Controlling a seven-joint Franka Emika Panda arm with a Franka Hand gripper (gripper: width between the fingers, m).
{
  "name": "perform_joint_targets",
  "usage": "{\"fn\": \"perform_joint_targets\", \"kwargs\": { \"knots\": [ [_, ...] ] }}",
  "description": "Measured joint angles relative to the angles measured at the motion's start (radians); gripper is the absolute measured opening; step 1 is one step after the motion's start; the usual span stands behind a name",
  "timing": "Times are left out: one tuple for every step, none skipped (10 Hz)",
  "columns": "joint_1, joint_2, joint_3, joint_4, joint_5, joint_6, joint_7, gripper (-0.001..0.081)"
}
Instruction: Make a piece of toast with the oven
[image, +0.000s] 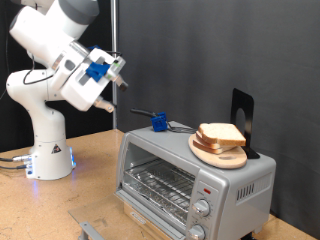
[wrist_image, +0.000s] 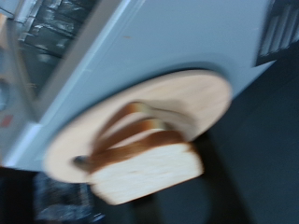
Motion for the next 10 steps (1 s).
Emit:
{"fn": "perform_joint_targets", "kwargs": {
  "knots": [
    [-0.001,-0.019,0.011,0.001,-0.031,-0.019,0.034,0.0808],
    [-0.002,-0.018,0.01,-0.001,-0.022,-0.015,0.031,0.0808],
    [-0.006,-0.016,0.01,0.006,-0.094,-0.066,0.048,0.0808],
    [-0.009,-0.016,0.011,0.031,-0.198,-0.162,0.084,0.0808],
    [-0.009,-0.018,0.013,0.066,-0.275,-0.26,0.107,0.0808],
    [-0.007,-0.021,0.016,0.102,-0.325,-0.355,0.129,0.0808],
    [-0.006,-0.027,0.024,0.129,-0.349,-0.414,0.151,0.0808],
    [-0.004,-0.04,0.04,0.146,-0.359,-0.433,0.171,0.0808],
    [-0.003,-0.056,0.067,0.156,-0.368,-0.431,0.202,0.0808],
    [-0.004,-0.072,0.104,0.163,-0.377,-0.412,0.245,0.0808]
  ]
}}
